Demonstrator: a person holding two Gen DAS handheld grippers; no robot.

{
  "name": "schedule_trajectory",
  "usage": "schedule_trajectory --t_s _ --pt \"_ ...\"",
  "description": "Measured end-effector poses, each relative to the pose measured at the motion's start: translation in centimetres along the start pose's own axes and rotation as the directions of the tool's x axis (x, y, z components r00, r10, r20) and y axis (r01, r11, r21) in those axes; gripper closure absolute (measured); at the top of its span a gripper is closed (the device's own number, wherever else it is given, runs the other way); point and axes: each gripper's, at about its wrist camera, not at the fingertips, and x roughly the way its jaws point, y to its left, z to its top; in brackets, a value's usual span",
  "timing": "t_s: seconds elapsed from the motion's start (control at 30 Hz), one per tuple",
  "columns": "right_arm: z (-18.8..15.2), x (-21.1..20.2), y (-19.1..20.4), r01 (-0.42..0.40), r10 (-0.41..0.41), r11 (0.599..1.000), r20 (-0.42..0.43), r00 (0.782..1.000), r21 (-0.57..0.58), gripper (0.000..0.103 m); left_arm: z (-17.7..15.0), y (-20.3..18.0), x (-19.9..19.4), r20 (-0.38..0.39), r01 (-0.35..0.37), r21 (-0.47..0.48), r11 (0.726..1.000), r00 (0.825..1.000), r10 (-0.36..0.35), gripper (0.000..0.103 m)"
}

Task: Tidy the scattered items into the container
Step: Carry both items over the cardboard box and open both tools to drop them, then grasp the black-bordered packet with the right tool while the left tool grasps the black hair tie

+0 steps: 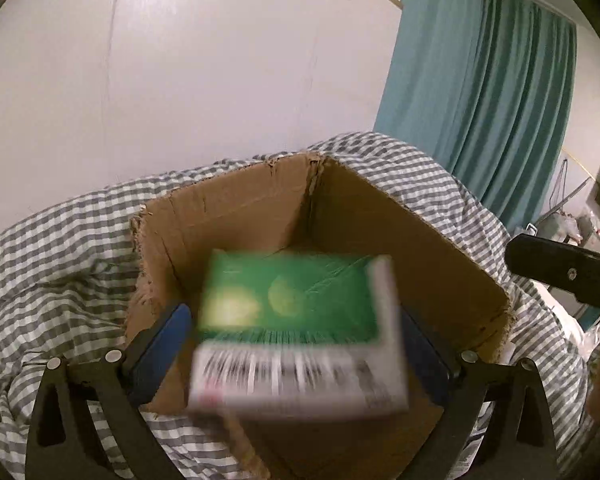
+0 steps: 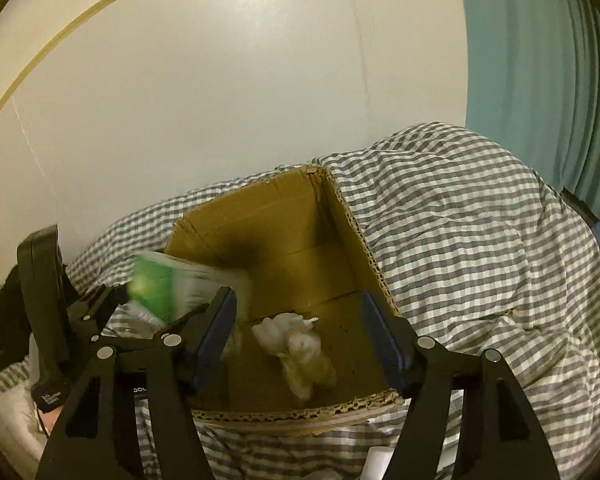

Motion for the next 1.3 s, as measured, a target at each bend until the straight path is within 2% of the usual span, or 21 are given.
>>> schedule_trajectory --t_s 0.17,0.3,0.43,0.6,0.8,0.9,1.0,1.1,1.17,1.3 --pt "-2.0 -3.7 0.9 0.033 -0.033 0.999 0.043 0.999 0.006 0.035 -1.8 -0.2 -2.5 0.028 -0.014 0.017 1.0 1.0 0.014 0.0" --pt "-4.6 -6.4 0.9 0.054 -0.054 0.998 0.032 0.998 0.016 0.035 -3.6 0.3 -4.2 0.018 -0.01 -0.031 0.999 1.0 0.011 0.0" --pt "-7.8 -9.2 0.7 0.088 -0.089 0.996 0.028 0.996 0.035 0.035 -6.9 0.7 -7.3 0.016 -0.013 -0.074 0.997 1.0 0.014 0.0" --pt "-12.4 -11.7 -0.1 0.108 -0.107 0.988 -0.021 0.994 0.111 0.035 -9.7 -0.4 -8.4 -0.056 -0.016 -0.062 0.998 0.998 0.012 0.0" --pt "-14.6 -12.2 -1.1 0.156 -0.146 0.973 -0.067 0.987 0.173 0.035 -14.0 -1.8 -9.1 -0.163 -0.003 -0.041 0.999 0.987 -0.003 0.0" --pt "-15.0 -11.6 -0.9 0.177 -0.164 0.972 -0.098 0.982 0.155 0.033 -16.6 -2.9 -8.4 -0.243 -0.002 -0.015 1.0 0.97 -0.002 0.0" --pt "-15.3 -10.4 -0.7 0.202 -0.183 0.97 -0.138 0.973 0.134 0.033 -19.1 -4.4 -7.1 -0.34 0.026 0.032 0.999 0.94 -0.013 0.0" --pt "-16.1 -9.6 -1.0 0.21 -0.187 0.968 -0.164 0.968 0.136 0.033 -21.3 -5.9 -5.5 -0.422 0.069 0.079 0.994 0.906 -0.029 0.0" --pt "-16.3 -9.2 -1.2 0.224 -0.199 0.965 -0.179 0.964 0.134 0.033 -22.4 -6.5 -4.0 -0.471 0.073 0.12 0.99 0.882 -0.008 0.0" --pt "-16.5 -8.7 -1.5 0.232 -0.202 0.962 -0.199 0.959 0.144 0.033 -23.7 -6.1 -2.3 -0.555 0.072 0.089 0.993 0.832 -0.01 0.007"
